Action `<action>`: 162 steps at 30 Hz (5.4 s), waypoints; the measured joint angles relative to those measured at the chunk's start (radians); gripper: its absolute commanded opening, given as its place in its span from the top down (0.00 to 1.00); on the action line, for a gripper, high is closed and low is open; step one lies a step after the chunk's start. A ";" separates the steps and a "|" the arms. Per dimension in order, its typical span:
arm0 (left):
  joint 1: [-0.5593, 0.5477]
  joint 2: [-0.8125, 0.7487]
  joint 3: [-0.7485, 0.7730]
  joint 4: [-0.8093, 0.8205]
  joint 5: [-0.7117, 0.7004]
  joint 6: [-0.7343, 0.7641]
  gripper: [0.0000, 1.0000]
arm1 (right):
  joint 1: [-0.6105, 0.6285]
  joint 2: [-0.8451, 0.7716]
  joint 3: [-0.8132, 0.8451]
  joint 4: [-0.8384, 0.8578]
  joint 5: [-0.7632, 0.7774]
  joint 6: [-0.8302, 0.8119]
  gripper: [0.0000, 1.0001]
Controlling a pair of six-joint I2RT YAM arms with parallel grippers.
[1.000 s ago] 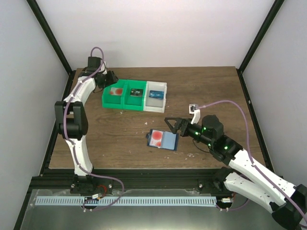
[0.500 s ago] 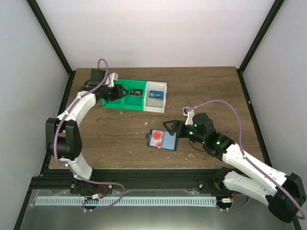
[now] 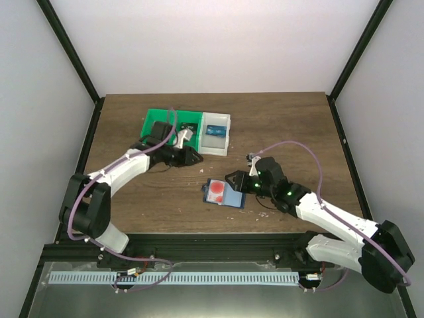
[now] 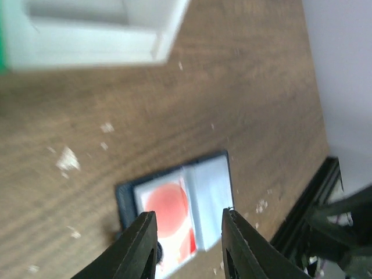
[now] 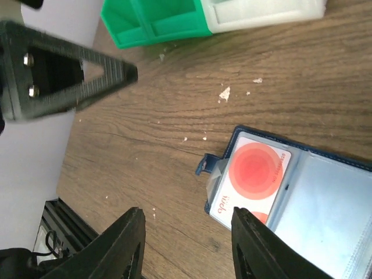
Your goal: Take the credit cards out of the card holder
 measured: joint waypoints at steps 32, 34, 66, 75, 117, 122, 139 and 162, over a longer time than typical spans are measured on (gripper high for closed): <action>-0.158 0.169 -0.303 0.368 0.024 -0.126 0.79 | -0.036 0.437 -0.069 0.193 -0.113 -0.089 0.76; -0.164 0.159 -0.319 0.375 0.029 -0.132 0.79 | -0.046 0.436 -0.069 0.192 -0.110 -0.098 0.76; -0.203 0.167 -0.306 0.379 -0.010 -0.170 0.92 | -0.059 0.417 -0.045 0.225 -0.178 -0.119 0.79; -0.203 0.181 -0.316 0.402 -0.010 -0.173 0.96 | -0.059 0.438 -0.048 0.250 -0.185 -0.112 0.82; -0.203 0.192 -0.328 0.448 -0.002 -0.175 0.95 | -0.065 0.471 -0.092 0.322 -0.202 -0.053 0.82; -0.203 0.192 -0.329 0.450 -0.002 -0.176 0.95 | -0.065 0.472 -0.092 0.328 -0.206 -0.046 0.84; -0.203 0.193 -0.332 0.457 0.000 -0.176 0.96 | -0.078 0.482 -0.106 0.358 -0.228 -0.029 0.99; -0.202 0.205 -0.332 0.473 0.002 -0.170 0.98 | -0.118 0.414 -0.151 0.387 -0.264 -0.008 0.98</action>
